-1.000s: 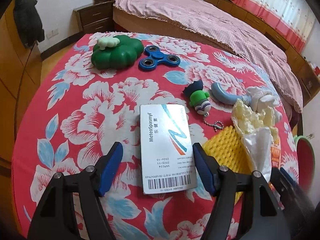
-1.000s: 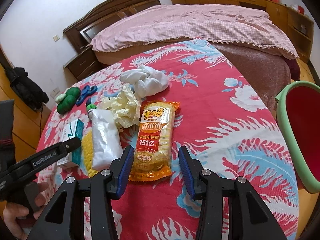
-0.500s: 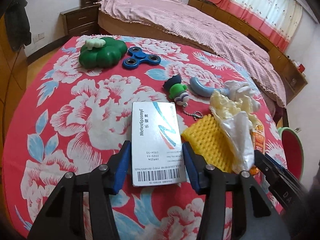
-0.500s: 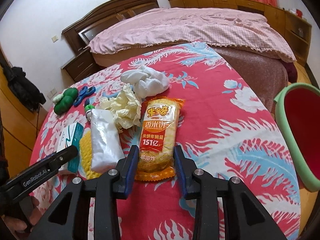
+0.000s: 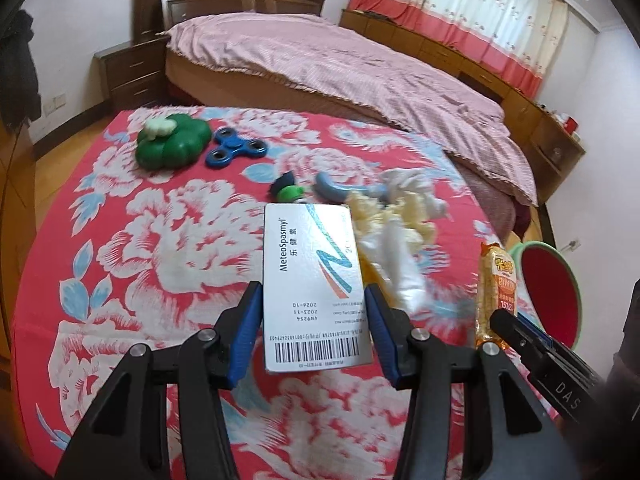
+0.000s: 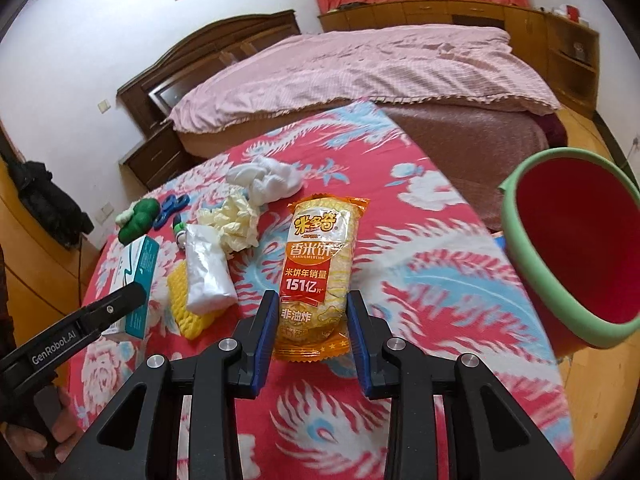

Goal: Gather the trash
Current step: 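Carry both items over the red bucket and open both grippers to drop them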

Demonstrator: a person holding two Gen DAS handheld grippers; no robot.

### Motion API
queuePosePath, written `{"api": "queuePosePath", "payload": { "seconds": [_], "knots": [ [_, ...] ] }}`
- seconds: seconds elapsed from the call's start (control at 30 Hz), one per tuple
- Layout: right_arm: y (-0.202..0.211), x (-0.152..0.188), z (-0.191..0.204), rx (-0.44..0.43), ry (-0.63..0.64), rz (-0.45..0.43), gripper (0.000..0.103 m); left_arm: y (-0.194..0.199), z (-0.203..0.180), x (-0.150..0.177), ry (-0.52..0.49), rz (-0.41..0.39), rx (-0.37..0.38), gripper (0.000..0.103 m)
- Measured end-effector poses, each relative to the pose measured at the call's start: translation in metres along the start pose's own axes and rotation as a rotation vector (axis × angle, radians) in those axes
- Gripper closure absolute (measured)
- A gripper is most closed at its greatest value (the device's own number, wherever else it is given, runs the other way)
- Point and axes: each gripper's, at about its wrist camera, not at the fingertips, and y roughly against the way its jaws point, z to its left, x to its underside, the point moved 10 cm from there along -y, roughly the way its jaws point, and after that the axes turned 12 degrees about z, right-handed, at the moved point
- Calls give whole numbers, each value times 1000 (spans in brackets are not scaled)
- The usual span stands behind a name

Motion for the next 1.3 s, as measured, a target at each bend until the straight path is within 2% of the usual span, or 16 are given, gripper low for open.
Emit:
{"api": "queuePosePath", "payload": {
  "seconds": [0.3,0.6,0.93,1.3],
  "knots": [
    [43,10,-26,2,-65,-61,68,17,-41,5,-73,-3,57,51],
    [77,13,-63,56,-139,-122,68,25,-97,5,-192,-12,115,51],
    [100,9,-116,89,-230,-170,68,12,-169,7,-317,19,163,51],
    [109,8,-182,141,-318,-180,68,-23,-248,13,-429,85,201,51]
  ]
}}
